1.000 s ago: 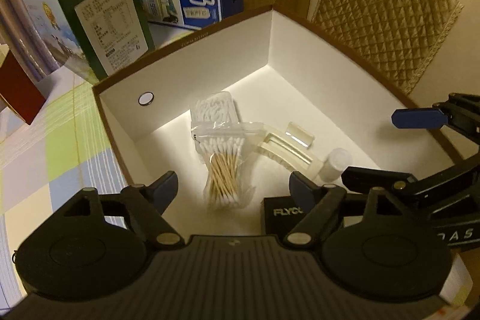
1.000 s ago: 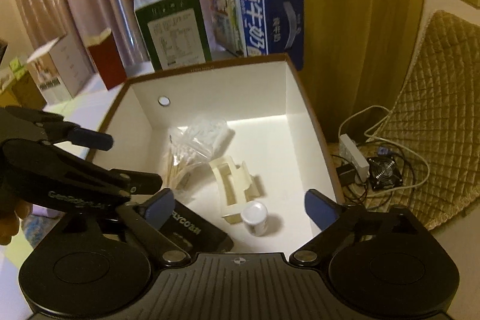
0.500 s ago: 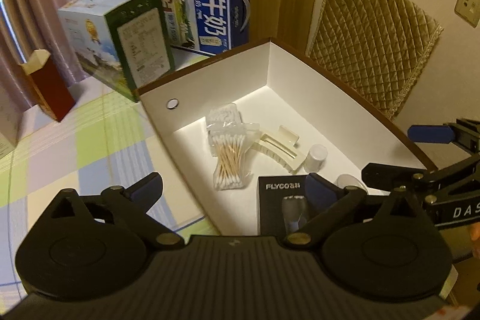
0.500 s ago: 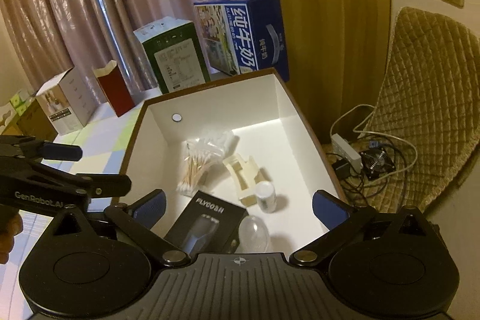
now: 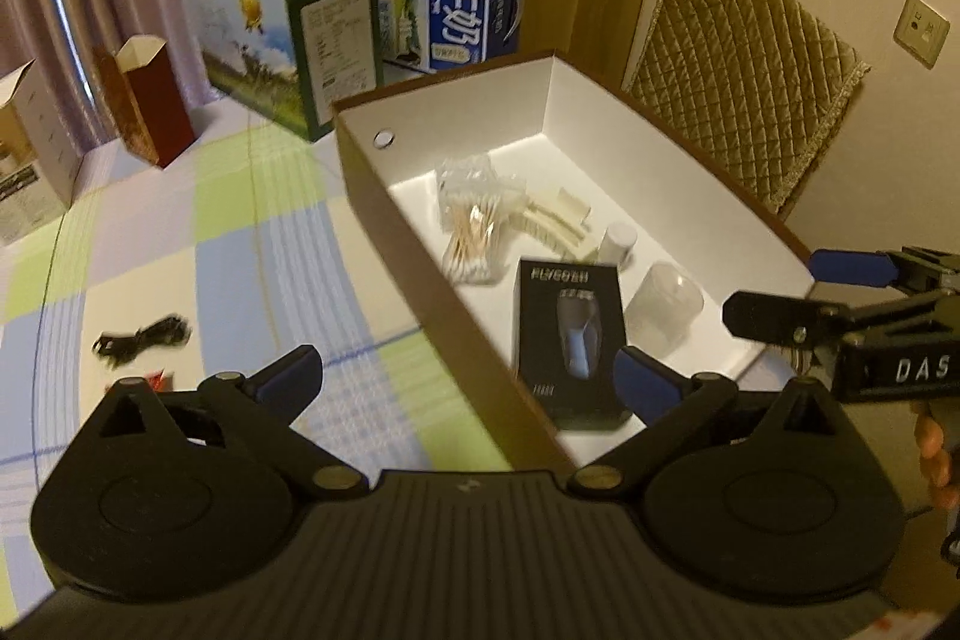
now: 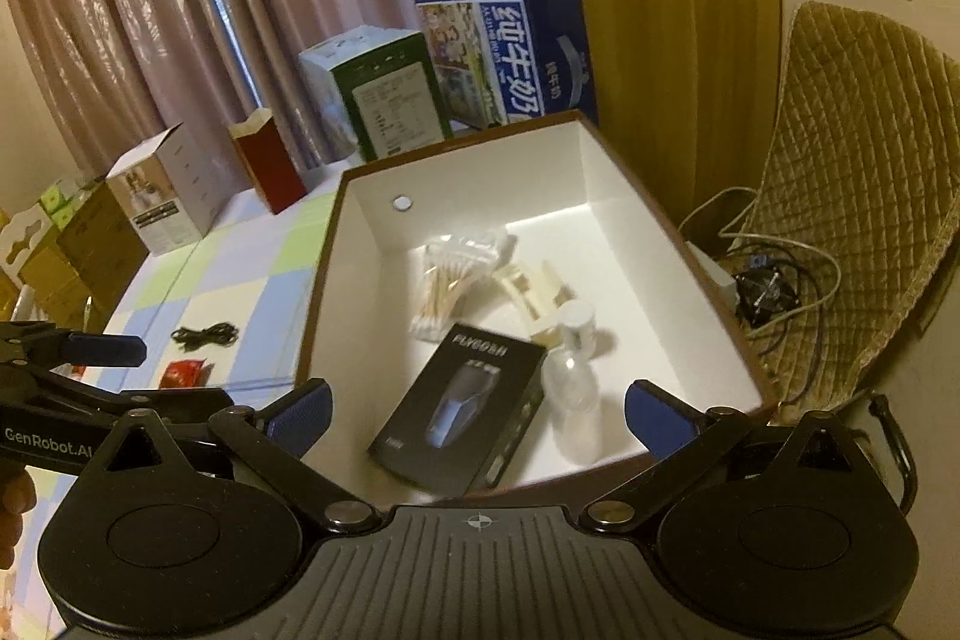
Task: Organize objects
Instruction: 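Withdraw both open tools from the cardboard box back over the sock and tube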
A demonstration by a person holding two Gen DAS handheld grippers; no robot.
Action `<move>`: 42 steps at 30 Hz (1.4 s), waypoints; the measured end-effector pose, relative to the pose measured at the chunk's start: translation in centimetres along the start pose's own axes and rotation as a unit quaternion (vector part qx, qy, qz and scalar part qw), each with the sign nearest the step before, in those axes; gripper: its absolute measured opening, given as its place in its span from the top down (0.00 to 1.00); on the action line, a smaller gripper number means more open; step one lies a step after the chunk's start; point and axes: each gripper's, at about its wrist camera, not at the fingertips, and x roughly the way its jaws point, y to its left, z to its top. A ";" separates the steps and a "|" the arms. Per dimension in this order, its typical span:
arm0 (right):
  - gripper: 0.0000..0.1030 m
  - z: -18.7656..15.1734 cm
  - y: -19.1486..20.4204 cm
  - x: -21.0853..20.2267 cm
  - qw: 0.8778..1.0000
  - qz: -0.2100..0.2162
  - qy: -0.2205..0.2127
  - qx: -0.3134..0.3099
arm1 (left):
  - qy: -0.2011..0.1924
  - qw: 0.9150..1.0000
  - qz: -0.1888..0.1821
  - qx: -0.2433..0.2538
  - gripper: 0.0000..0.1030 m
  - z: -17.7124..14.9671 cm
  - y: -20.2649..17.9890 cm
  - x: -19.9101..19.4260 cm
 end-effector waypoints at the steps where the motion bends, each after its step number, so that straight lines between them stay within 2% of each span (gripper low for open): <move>1: 0.02 -0.3 0.4 -0.1 1.000 0.000 0.002 0.000 | 0.000 1.000 0.004 -0.002 0.01 -0.4 0.2 -0.4; 19: 0.02 -4.3 9.4 0.2 0.998 0.047 0.040 -0.026 | 0.021 0.999 0.026 -0.039 0.01 -6.9 5.9 -4.8; 31: 0.02 -5.8 14.6 2.5 0.995 0.072 0.059 -0.037 | 0.038 0.996 0.047 -0.073 0.01 -10.5 11.2 -6.5; 42: 0.02 -7.2 18.1 6.4 0.991 0.086 0.088 -0.047 | 0.057 0.991 0.074 -0.099 0.01 -12.8 16.0 -6.8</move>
